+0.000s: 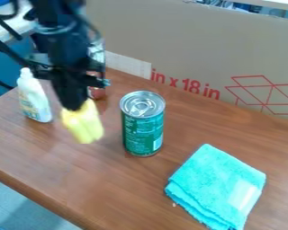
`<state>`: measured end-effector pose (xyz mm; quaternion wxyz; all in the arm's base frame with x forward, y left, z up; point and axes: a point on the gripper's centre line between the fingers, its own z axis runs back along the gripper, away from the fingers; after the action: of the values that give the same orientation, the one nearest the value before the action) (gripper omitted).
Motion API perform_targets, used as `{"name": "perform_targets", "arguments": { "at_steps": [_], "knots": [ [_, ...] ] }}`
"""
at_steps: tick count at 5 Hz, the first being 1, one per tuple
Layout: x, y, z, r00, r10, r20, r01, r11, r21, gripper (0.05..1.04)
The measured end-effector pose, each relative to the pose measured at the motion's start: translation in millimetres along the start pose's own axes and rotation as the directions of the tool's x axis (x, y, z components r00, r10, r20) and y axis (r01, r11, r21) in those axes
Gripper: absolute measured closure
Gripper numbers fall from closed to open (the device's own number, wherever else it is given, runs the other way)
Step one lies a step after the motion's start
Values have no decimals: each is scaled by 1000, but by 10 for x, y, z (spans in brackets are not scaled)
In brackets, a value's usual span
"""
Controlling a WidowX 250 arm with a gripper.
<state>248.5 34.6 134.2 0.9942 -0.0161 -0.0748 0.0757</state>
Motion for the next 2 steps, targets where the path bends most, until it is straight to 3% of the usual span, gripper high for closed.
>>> {"name": "perform_targets", "arguments": {
  "at_steps": [1,2],
  "knots": [
    [46,-410,-23,992,-114,-51,115,993,27,963],
    [227,-915,-202,951,-281,-129,286,958,17,963]
  ]
}}
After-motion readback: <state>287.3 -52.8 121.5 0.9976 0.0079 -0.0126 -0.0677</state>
